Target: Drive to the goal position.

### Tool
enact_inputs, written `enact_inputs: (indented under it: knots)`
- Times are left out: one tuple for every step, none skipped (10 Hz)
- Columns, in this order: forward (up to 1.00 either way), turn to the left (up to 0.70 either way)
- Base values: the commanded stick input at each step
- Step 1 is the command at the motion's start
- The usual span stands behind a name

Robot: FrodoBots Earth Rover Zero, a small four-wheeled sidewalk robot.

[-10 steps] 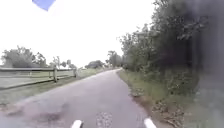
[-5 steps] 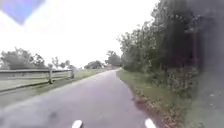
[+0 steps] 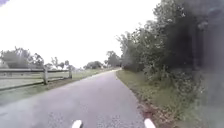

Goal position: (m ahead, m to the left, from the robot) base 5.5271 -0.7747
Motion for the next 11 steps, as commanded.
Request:
enact_inputs:
  knots:
    - [0.80, 0.03]
    - [0.80, 0.03]
    - [0.80, 0.09]
    - [0.80, 0.32]
    - [0.80, 0.27]
    - [0.80, 0.17]
    - [0.80, 0.06]
    - [0.80, 0.03]
    - [0.80, 0.03]
    - [0.80, 0.03]
    - [0.80, 0.03]
